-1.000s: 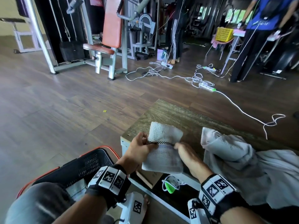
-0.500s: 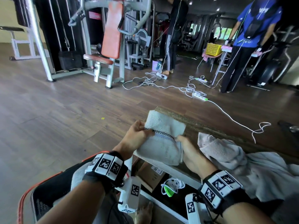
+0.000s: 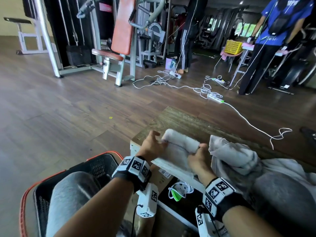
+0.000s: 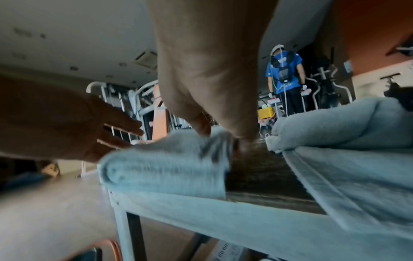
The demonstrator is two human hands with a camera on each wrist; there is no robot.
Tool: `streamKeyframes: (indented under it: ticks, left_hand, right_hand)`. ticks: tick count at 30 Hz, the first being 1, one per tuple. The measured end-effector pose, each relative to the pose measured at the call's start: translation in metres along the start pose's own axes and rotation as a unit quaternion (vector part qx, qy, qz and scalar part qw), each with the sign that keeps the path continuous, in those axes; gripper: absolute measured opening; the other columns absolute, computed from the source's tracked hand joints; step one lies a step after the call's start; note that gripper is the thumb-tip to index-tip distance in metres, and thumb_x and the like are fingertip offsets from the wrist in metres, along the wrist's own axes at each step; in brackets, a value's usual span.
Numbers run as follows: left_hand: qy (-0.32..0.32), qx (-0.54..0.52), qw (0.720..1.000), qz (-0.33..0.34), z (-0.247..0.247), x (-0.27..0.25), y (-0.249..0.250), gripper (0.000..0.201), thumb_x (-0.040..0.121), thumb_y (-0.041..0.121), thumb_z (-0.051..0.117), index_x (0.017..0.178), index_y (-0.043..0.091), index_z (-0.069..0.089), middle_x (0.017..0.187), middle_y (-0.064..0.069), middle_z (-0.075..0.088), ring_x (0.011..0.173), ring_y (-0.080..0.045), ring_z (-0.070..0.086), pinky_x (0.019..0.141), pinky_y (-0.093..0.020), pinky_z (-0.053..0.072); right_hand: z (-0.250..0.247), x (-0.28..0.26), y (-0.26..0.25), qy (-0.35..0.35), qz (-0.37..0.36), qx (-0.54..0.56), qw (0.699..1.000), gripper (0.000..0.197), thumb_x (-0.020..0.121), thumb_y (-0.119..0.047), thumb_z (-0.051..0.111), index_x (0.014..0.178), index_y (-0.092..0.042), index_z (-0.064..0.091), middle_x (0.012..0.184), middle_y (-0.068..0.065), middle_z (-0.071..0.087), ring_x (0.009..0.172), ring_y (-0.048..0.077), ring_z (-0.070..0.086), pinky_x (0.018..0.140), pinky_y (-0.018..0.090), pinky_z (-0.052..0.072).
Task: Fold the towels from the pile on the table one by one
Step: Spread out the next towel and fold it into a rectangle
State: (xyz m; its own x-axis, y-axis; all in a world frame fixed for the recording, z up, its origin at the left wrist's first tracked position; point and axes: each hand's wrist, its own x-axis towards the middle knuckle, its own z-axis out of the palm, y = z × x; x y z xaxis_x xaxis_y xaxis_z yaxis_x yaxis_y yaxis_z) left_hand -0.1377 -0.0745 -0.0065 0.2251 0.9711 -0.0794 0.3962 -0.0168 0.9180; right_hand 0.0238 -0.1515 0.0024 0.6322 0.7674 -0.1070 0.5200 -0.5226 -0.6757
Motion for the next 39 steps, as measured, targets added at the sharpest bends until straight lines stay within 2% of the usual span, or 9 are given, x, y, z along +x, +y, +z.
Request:
streamKeyframes:
  ticks: [6,9,12,16,22,27,32,37,39]
  left_hand:
    - [-0.006,0.243,0.956,0.166,0.042,0.013,-0.024,0.044,0.092,0.02,0.053,0.135,0.011,0.049,0.145,-0.015,0.043,0.136,-0.034,0.038,0.111,-0.041,0.033]
    - [-0.086,0.336,0.92,0.184,0.061,0.021,-0.033,0.053,0.099,0.023,0.038,0.151,0.023,0.029,0.164,0.002,0.014,0.152,-0.026,0.006,0.121,-0.048,0.017]
    - [-0.089,0.376,0.905,0.177,0.07,0.022,-0.046,0.054,0.104,0.035,0.029,0.155,0.029,0.015,0.165,0.009,0.005,0.152,-0.022,-0.004,0.122,-0.046,0.007]
    - [-0.07,0.4,0.892,0.2,0.065,0.033,-0.06,0.054,0.103,0.049,0.021,0.154,0.037,0.012,0.164,0.014,0.006,0.152,-0.02,0.003,0.12,-0.047,0.008]
    - [-0.005,0.354,0.927,0.125,0.072,0.03,-0.068,0.067,0.096,0.063,0.022,0.155,0.033,0.011,0.164,0.0,0.011,0.151,-0.022,0.006,0.121,-0.049,0.008]
    - [0.045,0.351,0.934,0.045,0.07,0.024,-0.041,0.062,0.089,0.06,0.046,0.126,0.01,0.047,0.127,-0.011,0.047,0.126,-0.03,0.042,0.109,-0.046,0.031]
    - [0.065,0.12,0.99,0.049,0.037,0.018,-0.001,0.034,0.09,0.033,0.064,0.094,0.011,0.038,0.097,-0.019,0.064,0.093,-0.039,0.06,0.068,-0.036,0.039]
    - [0.104,0.028,0.988,0.115,-0.059,-0.001,0.04,0.026,0.088,0.029,0.07,0.098,0.015,0.051,0.081,0.009,0.063,0.068,0.009,0.058,0.061,-0.013,0.043]
    - [0.119,0.006,0.987,0.11,-0.098,-0.012,0.049,0.031,0.084,0.035,0.07,0.102,0.014,0.056,0.089,0.004,0.069,0.076,-0.001,0.064,0.069,-0.025,0.051]
  right_hand:
    - [0.022,0.011,0.027,0.061,-0.186,-0.188,0.962,0.065,0.089,-0.03,0.057,0.146,-0.009,0.034,0.151,0.017,0.034,0.137,0.034,0.032,0.114,0.044,0.026]
    - [0.046,0.023,0.033,-0.028,-0.251,-0.22,0.942,0.077,0.09,-0.047,0.031,0.156,-0.009,0.02,0.163,0.013,0.019,0.149,0.031,0.02,0.121,0.045,0.016]
    - [0.064,0.033,0.05,-0.038,-0.266,-0.266,0.926,0.075,0.091,-0.048,0.019,0.151,-0.006,0.035,0.155,0.016,0.039,0.145,0.03,0.034,0.119,0.049,0.024]
    - [0.069,0.05,0.063,0.005,-0.278,-0.245,0.929,0.064,0.095,-0.044,0.033,0.147,-0.008,0.045,0.15,0.014,0.047,0.141,0.029,0.041,0.115,0.047,0.032]
    - [0.07,0.05,0.065,0.015,-0.224,-0.211,0.951,0.074,0.094,-0.059,0.026,0.156,-0.019,0.025,0.165,0.015,0.013,0.153,0.033,0.008,0.123,0.047,0.014]
    - [0.064,0.045,0.055,-0.047,-0.095,-0.161,0.981,0.092,0.092,-0.067,0.036,0.158,-0.016,-0.002,0.164,0.017,-0.01,0.151,0.035,-0.01,0.124,0.045,-0.002]
    - [0.06,0.032,0.003,-0.043,-0.062,0.022,0.997,0.098,0.08,-0.075,0.027,0.15,-0.006,0.029,0.149,0.026,0.038,0.135,0.044,0.039,0.111,0.06,0.031]
    - [0.061,-0.009,-0.088,-0.087,-0.006,0.151,0.985,0.075,0.09,-0.07,0.027,0.139,-0.014,0.021,0.128,0.025,0.058,0.112,0.043,0.058,0.1,0.05,0.044]
    - [0.062,-0.023,-0.115,-0.157,-0.017,0.221,0.962,0.076,0.094,-0.068,0.03,0.144,-0.013,0.017,0.138,0.025,0.052,0.12,0.042,0.055,0.102,0.044,0.042]
